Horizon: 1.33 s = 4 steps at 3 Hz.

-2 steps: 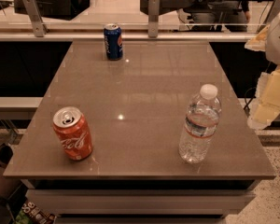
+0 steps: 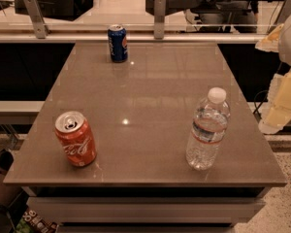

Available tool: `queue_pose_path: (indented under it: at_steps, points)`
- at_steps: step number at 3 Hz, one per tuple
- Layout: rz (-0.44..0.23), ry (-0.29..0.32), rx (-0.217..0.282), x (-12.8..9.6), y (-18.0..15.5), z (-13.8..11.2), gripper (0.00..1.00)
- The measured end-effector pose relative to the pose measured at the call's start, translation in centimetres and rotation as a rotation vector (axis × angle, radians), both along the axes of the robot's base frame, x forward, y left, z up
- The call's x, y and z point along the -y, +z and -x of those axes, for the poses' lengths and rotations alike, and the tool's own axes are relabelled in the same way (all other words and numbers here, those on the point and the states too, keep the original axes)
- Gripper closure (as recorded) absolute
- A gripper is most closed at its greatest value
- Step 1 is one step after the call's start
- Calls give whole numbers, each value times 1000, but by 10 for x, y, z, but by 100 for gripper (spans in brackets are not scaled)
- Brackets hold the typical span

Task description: Move water bottle near pepsi can

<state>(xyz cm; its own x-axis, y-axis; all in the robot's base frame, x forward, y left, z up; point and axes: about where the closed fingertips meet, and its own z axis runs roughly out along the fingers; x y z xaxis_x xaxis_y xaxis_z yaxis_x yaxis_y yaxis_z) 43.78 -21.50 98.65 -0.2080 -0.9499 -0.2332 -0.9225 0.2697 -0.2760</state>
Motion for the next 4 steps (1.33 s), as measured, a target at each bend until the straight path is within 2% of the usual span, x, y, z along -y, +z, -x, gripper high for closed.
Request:
queue_pose_path:
  at_steps: [1,2,4]
  points:
    - [-83,20,-3,3,-3,2,0]
    - [-251,47,-12,10,-14,6,0]
    - [-532,119,-30,-5,-23,11,0]
